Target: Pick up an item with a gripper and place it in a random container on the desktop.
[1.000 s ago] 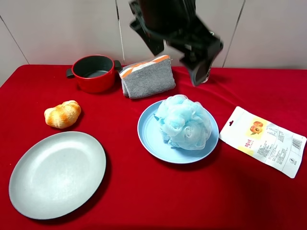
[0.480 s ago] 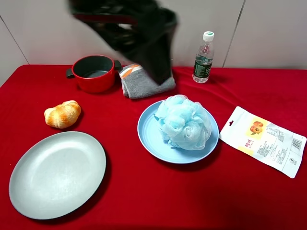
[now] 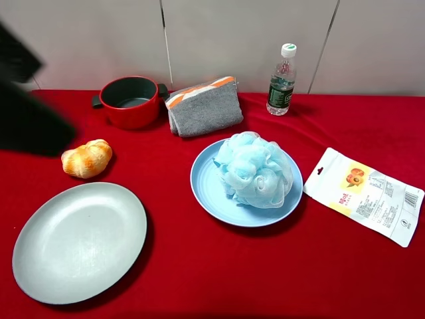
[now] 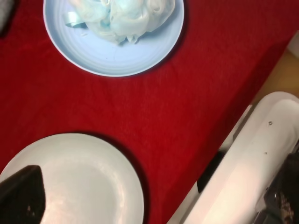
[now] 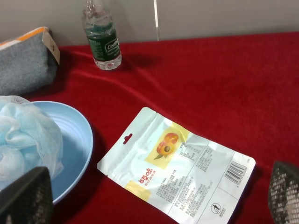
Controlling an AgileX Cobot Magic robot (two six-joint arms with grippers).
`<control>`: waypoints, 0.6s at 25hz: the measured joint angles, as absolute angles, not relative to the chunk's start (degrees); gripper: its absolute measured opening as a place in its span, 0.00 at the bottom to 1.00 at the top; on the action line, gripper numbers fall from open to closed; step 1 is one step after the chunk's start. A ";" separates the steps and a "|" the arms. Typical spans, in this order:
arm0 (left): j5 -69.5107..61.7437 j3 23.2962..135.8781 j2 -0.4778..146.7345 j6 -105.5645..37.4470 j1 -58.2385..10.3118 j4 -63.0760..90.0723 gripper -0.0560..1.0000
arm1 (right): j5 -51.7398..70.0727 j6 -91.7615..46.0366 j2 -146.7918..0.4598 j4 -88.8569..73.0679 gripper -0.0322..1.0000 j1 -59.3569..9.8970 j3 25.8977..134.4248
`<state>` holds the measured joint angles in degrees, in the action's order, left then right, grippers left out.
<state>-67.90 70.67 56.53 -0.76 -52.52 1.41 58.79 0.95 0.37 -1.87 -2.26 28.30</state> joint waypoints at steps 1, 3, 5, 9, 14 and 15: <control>-67.84 69.32 54.17 -0.76 -52.52 1.00 1.00 | 58.79 0.95 0.37 -1.87 0.70 -2.26 28.30; -67.84 66.74 50.10 -0.76 -52.52 -0.34 1.00 | 58.79 0.95 0.37 -1.87 0.70 -2.26 28.30; -67.84 63.55 45.95 -0.76 -52.52 -1.74 1.00 | 58.79 0.95 0.37 -1.87 0.70 -2.26 28.30; -67.84 57.46 39.32 -0.76 -51.95 -4.14 1.00 | 58.79 0.95 0.37 -1.87 0.70 -2.26 28.30; -67.84 50.96 34.04 -0.76 -42.08 -4.41 1.00 | 58.79 0.95 0.37 -1.87 0.70 -2.26 28.30; -67.84 49.87 33.38 -0.76 -38.94 -4.09 1.00 | 58.79 0.95 0.37 -1.87 0.70 -2.26 28.30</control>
<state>-67.84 49.87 33.38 -0.76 -38.94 -4.09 58.79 0.95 0.37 -1.87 -2.26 28.30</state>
